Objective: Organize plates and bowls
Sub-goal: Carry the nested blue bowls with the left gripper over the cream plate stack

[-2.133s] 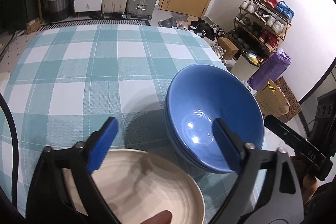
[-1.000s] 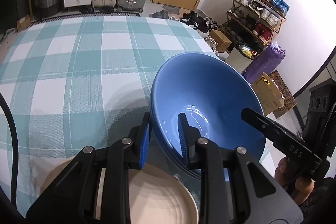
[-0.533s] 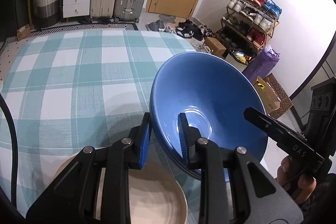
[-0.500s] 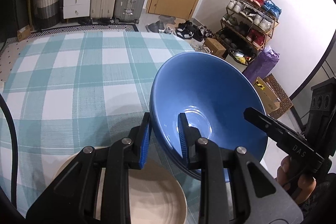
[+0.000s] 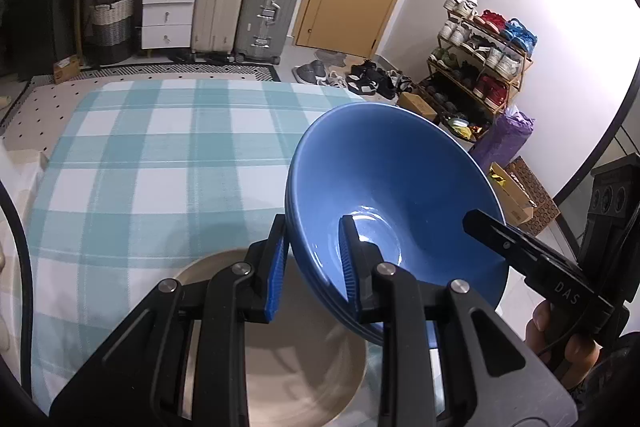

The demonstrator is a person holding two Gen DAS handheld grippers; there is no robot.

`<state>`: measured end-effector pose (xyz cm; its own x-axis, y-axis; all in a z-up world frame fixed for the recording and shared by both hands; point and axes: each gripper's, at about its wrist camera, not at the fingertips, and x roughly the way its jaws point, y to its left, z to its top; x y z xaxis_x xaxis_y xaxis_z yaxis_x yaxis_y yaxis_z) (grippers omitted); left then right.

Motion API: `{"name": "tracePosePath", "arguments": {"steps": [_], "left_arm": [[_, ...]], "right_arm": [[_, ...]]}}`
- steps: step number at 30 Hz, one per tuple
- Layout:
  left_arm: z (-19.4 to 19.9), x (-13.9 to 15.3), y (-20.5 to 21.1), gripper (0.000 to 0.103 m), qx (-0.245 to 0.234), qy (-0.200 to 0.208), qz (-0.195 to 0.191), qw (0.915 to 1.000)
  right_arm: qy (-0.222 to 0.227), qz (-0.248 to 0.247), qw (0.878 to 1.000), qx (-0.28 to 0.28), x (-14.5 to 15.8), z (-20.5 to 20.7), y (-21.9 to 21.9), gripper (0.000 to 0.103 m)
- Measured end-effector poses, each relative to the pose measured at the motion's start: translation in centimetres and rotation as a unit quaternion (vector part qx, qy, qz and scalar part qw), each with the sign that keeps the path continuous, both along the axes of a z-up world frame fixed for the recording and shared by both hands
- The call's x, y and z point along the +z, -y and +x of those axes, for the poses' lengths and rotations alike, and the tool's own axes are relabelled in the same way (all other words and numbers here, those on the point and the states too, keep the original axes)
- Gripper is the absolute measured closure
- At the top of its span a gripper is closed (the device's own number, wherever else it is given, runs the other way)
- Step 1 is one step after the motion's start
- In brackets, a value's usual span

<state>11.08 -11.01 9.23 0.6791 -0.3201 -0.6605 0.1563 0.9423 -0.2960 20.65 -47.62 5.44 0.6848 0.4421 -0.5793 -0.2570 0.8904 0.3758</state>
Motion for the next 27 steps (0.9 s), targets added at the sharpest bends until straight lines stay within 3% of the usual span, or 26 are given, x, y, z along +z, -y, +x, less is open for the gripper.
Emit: {"name": "tracePosePath", "arguments": {"steps": [13, 27], "left_arm": [[-5.8, 0.6, -5.6, 0.081, 0.040, -0.001, 0.011, 0.9991], [-6.2, -3.0, -7.7, 0.081, 0.057, -0.027, 0.022, 0.9978]], "right_arm": [[-0.003, 0.000, 0.999, 0.048, -0.5, -1.9, -5.0, 0.067], [-0.031, -0.004, 0.997, 0.071, -3.7, -1.3, -7.4, 0.067]]}}
